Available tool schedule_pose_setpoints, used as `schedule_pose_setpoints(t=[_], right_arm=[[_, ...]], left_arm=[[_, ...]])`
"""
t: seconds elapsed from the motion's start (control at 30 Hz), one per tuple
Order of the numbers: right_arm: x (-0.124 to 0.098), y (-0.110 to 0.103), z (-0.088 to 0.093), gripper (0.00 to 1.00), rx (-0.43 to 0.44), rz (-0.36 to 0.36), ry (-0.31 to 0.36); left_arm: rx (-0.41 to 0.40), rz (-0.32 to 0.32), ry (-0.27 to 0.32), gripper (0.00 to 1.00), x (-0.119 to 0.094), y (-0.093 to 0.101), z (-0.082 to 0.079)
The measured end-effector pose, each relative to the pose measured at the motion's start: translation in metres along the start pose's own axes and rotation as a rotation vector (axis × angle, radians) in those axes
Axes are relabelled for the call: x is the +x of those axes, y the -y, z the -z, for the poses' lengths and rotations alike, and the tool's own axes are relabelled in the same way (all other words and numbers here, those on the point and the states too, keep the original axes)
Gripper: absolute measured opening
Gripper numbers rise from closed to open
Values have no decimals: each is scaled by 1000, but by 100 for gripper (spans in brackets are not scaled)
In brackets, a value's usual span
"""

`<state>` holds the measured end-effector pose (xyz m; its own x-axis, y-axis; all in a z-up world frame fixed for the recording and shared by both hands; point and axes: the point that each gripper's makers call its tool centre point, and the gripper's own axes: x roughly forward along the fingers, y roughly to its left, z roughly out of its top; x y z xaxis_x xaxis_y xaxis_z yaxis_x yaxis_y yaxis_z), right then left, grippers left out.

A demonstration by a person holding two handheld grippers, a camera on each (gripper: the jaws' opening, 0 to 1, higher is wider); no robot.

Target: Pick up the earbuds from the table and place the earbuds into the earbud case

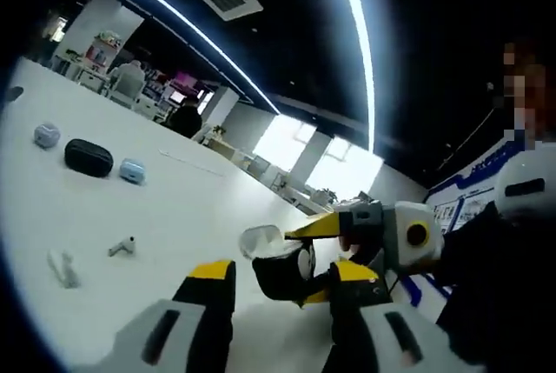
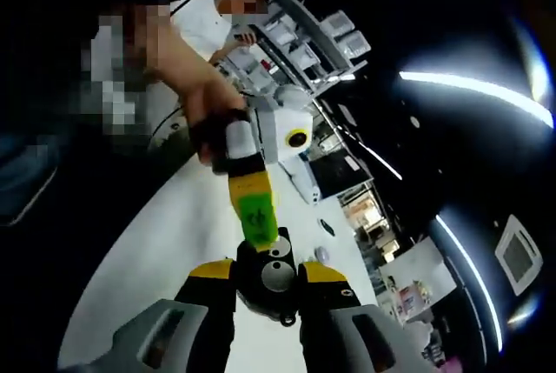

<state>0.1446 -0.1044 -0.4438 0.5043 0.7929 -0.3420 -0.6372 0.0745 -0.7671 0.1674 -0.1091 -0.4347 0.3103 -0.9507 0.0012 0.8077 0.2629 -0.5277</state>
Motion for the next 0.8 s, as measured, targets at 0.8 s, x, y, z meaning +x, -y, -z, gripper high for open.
schedule_pose_setpoints(t=[0.8], right_arm=[[11,-40,17,26,-74,-83,-11]], left_arm=[[132,-51,-200,25,-2,-12,46]])
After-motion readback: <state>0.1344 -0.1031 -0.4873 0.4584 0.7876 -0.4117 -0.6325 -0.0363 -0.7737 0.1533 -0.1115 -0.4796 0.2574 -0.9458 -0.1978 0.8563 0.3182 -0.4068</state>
